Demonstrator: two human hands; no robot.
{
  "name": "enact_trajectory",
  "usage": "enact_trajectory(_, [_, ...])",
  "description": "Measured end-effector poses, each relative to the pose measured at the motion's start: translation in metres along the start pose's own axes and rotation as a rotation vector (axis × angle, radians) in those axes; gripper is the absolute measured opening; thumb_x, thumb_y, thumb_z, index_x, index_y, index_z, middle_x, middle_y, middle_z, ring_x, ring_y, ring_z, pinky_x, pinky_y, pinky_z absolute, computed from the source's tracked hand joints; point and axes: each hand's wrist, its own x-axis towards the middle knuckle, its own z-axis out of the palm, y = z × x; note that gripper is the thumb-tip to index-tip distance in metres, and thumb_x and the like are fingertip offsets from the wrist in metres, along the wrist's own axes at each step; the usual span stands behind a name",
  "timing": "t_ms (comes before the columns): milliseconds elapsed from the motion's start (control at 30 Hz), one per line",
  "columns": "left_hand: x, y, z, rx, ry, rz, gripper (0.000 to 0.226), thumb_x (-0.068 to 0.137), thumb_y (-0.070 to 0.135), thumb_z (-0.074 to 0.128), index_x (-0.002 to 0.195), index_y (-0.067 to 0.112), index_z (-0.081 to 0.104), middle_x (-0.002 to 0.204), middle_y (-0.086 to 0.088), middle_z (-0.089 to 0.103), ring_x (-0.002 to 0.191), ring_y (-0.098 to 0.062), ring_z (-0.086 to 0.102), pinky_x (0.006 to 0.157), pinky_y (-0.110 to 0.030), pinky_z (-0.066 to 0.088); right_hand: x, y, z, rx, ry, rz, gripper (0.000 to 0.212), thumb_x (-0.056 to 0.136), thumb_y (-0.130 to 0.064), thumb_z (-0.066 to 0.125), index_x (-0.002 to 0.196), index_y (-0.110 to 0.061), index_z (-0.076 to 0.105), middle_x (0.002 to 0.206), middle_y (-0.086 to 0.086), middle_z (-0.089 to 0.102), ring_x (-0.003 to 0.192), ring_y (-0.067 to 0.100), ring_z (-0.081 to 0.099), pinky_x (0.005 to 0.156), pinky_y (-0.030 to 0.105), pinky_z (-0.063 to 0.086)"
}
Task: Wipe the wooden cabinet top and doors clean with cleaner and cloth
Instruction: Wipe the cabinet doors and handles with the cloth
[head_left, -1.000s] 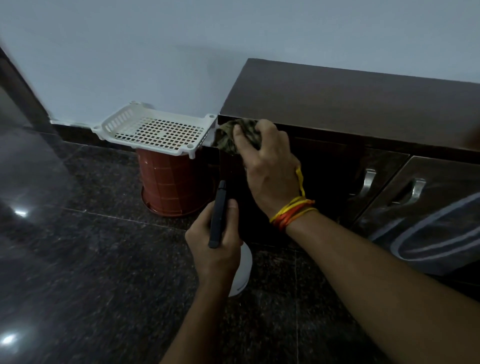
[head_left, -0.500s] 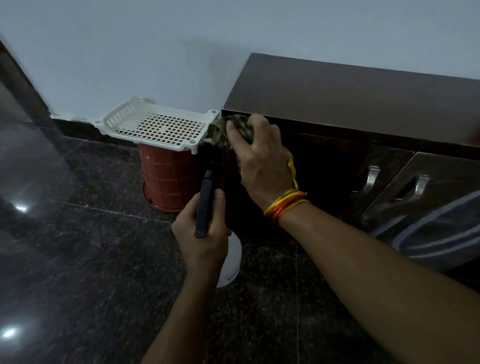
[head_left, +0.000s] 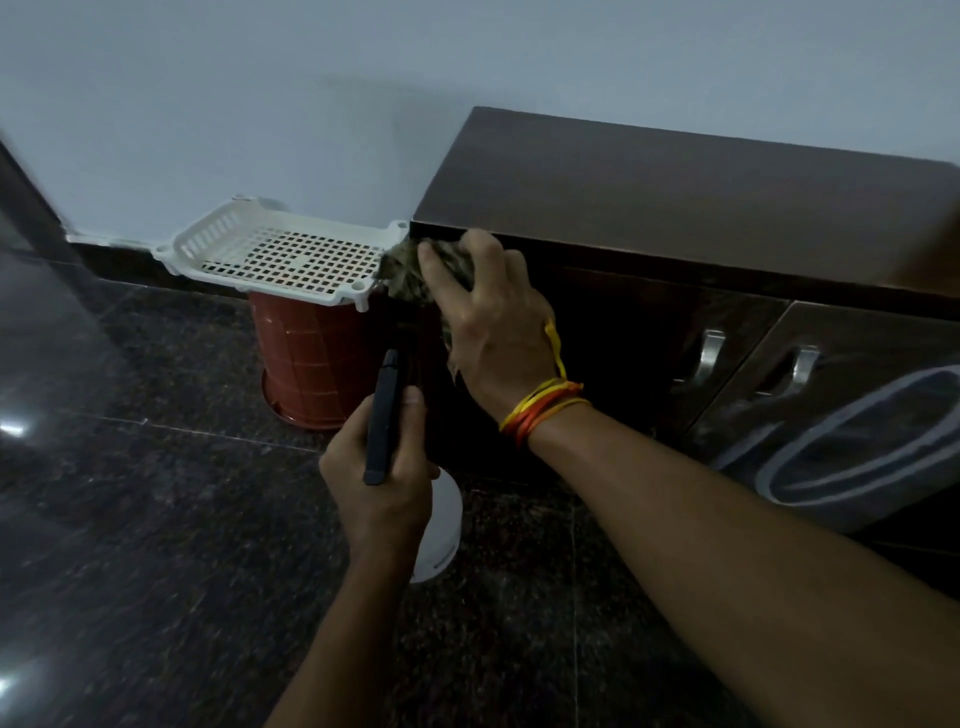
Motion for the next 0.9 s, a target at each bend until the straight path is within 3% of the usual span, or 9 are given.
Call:
enact_trajectory(167, [-0.001,0.007,0.014,-0.058,-0.019,-0.001,0.046,0.091,0.041,0.058,0.070,0.000,0.060,0.051,-0.023,0.053,0.037,-0.021,0.051,0.039,-0.023,0.040,-0.028,0.039,-0.015,0.008,0.040,0.081,0.038,0.088,-0.006,0.052,0.125,-0.011,0.062,0.116,0.021,0.060,0.089,0.037,0.060,0.063,0.037,0.053])
enact_trajectory(433, [-0.021,0.015,0.036,-0.044,-0.101,-0.019,0.027,0.094,0.032,0.058,0.072,0.016,0.063,0.054,-0.025,0.054,0.038,-0.017,0.051,0.042,-0.017,0.042,-0.065,0.085,-0.048,-0.024,0.097,0.338,0.038,0.086,-0.002,0.058,0.122,-0.015,0.064,0.119,0.019,0.058,0.098,0.037,0.058,0.077,0.041,0.053])
enact_trajectory(667, [-0.032,0.020,0.054,-0.029,-0.147,-0.012,0.023,0.094,0.034,0.057,0.077,0.019,0.064,0.054,-0.023,0.053,0.039,-0.014,0.052,0.043,-0.015,0.042,-0.077,0.105,-0.060,0.003,0.105,0.416,0.026,0.084,-0.002,0.057,0.108,-0.007,0.066,0.115,0.023,0.057,0.103,0.040,0.057,0.081,0.042,0.050])
enact_trajectory(900, [-0.039,0.021,0.063,-0.012,-0.173,-0.012,0.020,0.094,0.035,0.056,0.077,0.026,0.062,0.063,-0.017,0.061,0.039,-0.014,0.054,0.042,-0.016,0.042,-0.073,0.105,-0.061,0.074,0.097,0.419,0.025,0.085,-0.007,0.051,0.107,-0.009,0.064,0.115,0.019,0.055,0.097,0.037,0.056,0.072,0.042,0.052])
